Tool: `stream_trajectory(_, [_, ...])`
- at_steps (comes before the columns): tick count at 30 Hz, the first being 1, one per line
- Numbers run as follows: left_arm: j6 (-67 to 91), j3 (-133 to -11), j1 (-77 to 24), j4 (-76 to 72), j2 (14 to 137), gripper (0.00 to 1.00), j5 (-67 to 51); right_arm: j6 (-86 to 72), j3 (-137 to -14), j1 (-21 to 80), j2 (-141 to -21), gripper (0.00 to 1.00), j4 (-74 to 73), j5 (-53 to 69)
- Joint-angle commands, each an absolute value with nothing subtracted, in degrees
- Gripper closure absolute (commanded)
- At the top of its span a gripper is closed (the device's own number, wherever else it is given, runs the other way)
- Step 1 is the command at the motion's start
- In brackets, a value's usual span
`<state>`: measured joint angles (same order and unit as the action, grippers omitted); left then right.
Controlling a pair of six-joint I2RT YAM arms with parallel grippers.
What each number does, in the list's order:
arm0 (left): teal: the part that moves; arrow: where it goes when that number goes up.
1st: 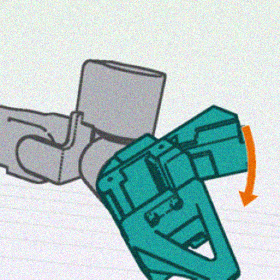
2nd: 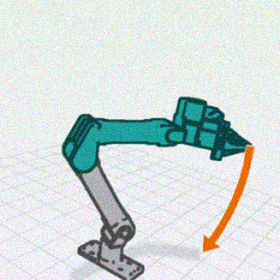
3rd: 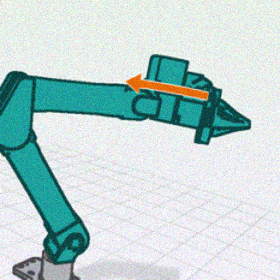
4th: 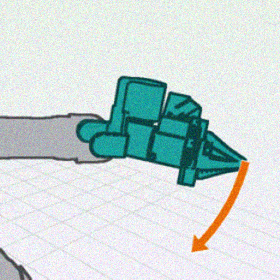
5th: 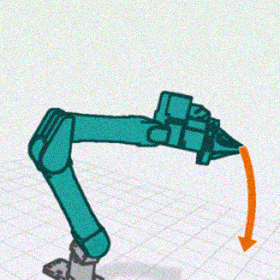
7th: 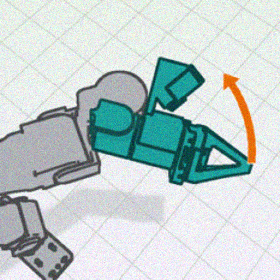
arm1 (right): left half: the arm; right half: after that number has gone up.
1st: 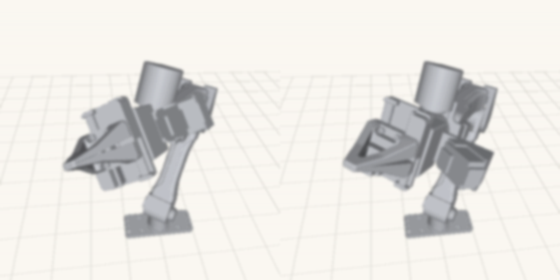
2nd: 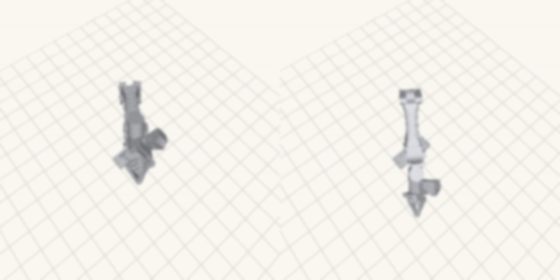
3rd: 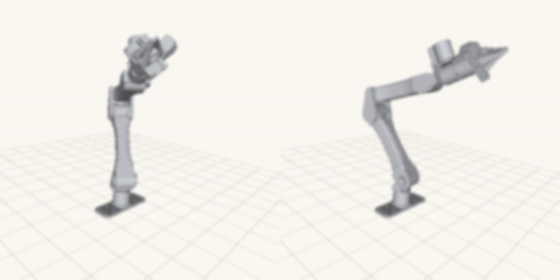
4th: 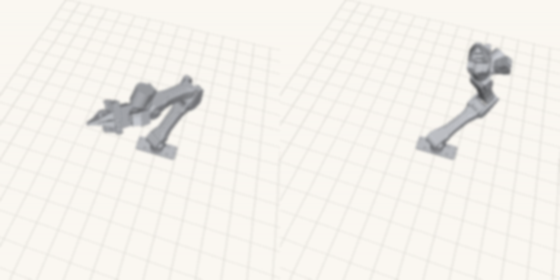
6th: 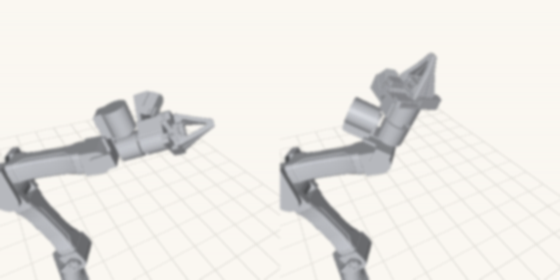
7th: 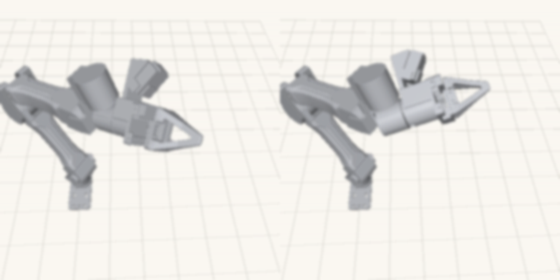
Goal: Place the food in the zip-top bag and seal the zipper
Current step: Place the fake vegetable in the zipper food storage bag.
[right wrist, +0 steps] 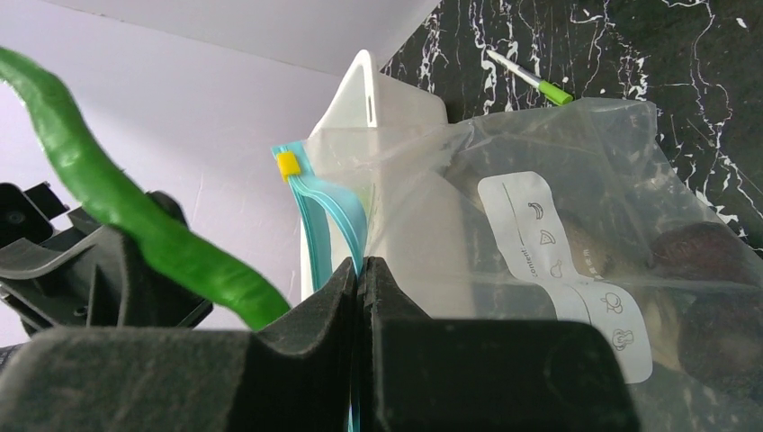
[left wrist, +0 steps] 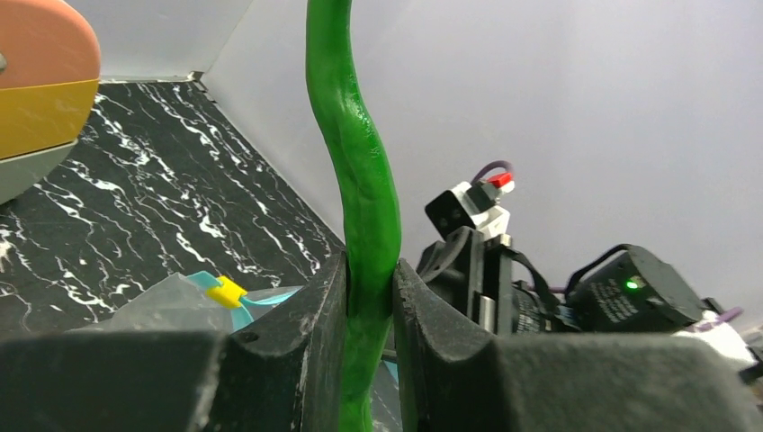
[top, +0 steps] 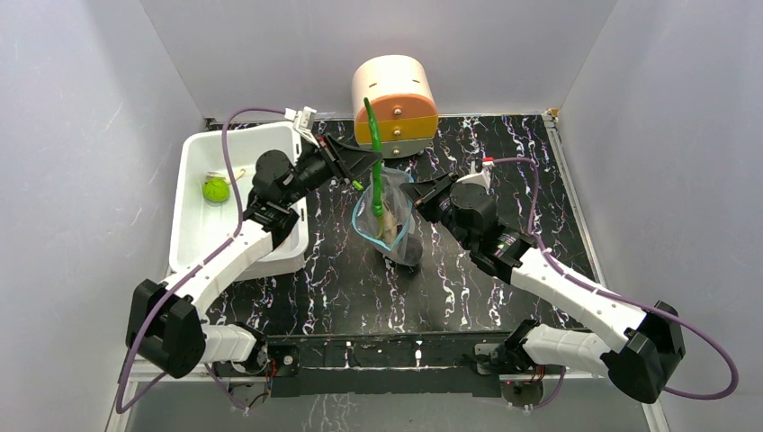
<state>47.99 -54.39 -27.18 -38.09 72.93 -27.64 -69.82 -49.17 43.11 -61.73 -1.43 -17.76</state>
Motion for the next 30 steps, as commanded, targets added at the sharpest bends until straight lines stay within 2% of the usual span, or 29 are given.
stream_trajectory(1, [42.02,-57.17,-29.33,-44.07,73.91,1.0,-23.16,-71.57,-50.39,43.31,-61.14,1.0,3.77,-17.28])
stream_trajectory(12, [36.6,-53.47,-34.03,-46.9,75.4,1.0,-22.18,-72.74,-50.81,43.27,-60.89,1.0,5.17,-18.66])
stream_trajectory(30, [34.49,-45.04,-36.72,-43.44,69.74,1.0,-20.45,-72.56,-51.48,43.23,-59.98,1.0,6.77,-23.55])
